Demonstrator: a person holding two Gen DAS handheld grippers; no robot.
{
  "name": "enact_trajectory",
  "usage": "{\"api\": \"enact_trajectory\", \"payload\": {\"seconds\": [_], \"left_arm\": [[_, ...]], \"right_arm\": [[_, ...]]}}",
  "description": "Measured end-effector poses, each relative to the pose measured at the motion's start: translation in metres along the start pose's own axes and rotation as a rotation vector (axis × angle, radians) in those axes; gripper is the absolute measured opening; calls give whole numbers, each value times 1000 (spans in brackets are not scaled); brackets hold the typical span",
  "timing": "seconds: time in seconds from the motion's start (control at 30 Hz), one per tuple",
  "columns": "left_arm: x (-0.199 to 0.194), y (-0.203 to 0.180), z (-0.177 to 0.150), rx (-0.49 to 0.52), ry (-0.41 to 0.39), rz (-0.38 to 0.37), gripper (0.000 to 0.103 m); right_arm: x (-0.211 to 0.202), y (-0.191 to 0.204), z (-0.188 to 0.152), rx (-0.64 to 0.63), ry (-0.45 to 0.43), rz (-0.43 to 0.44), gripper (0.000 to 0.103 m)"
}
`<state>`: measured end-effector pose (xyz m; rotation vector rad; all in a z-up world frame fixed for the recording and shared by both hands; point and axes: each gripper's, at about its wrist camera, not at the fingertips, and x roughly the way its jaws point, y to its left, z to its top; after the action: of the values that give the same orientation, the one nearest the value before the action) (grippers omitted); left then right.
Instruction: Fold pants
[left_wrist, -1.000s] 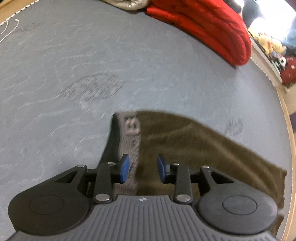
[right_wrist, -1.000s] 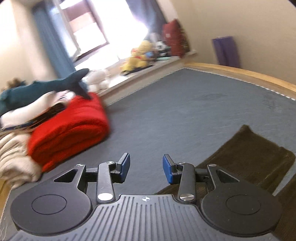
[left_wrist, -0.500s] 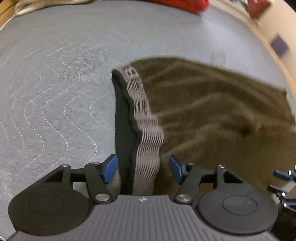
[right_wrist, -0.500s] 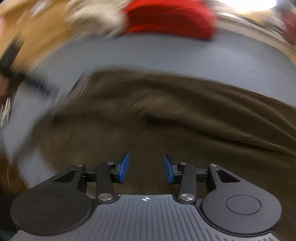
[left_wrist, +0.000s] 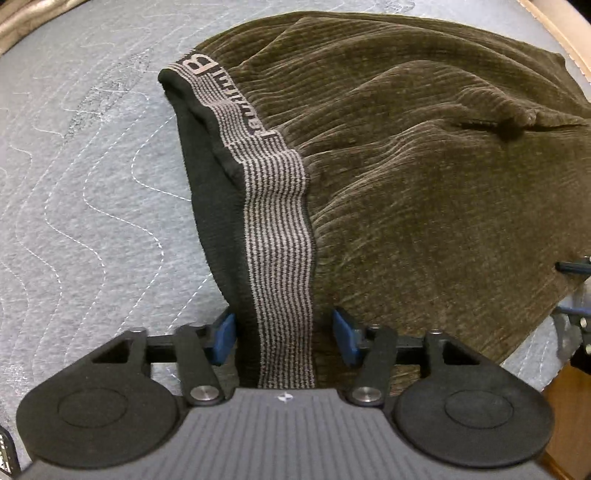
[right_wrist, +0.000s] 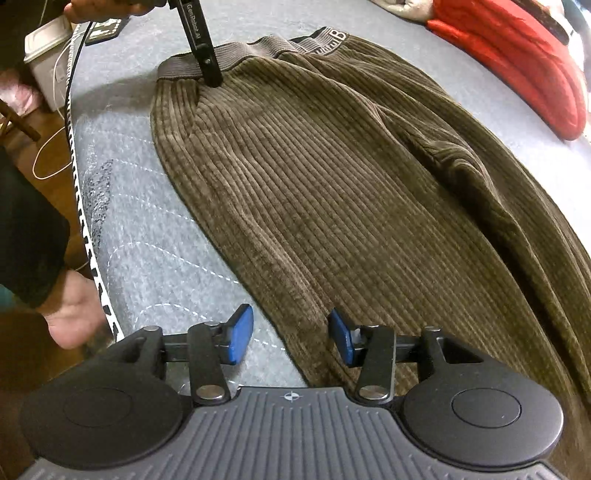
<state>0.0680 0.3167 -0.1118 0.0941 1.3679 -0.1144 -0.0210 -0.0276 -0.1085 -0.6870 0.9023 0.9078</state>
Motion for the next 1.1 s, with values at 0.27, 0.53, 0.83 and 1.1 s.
{"api": "enact_trajectory", "payload": {"seconds": [0.27,0.53,0.83,1.1], "left_arm": [[-35,-25,0,159,-42,112,21],[-57,-22,8,123,-80,129,26],[-51,-62,25,111,-134,-158,38],[-49,-74,29,143,-87,-23,42]], "right_arm": [[-22,-2,7,-88,-53,10,13],[-16,1,0,-124,28,98,16],[-29,-61,7,311,-80,66,48],[-14,-60,7,305,1,8,50]]}}
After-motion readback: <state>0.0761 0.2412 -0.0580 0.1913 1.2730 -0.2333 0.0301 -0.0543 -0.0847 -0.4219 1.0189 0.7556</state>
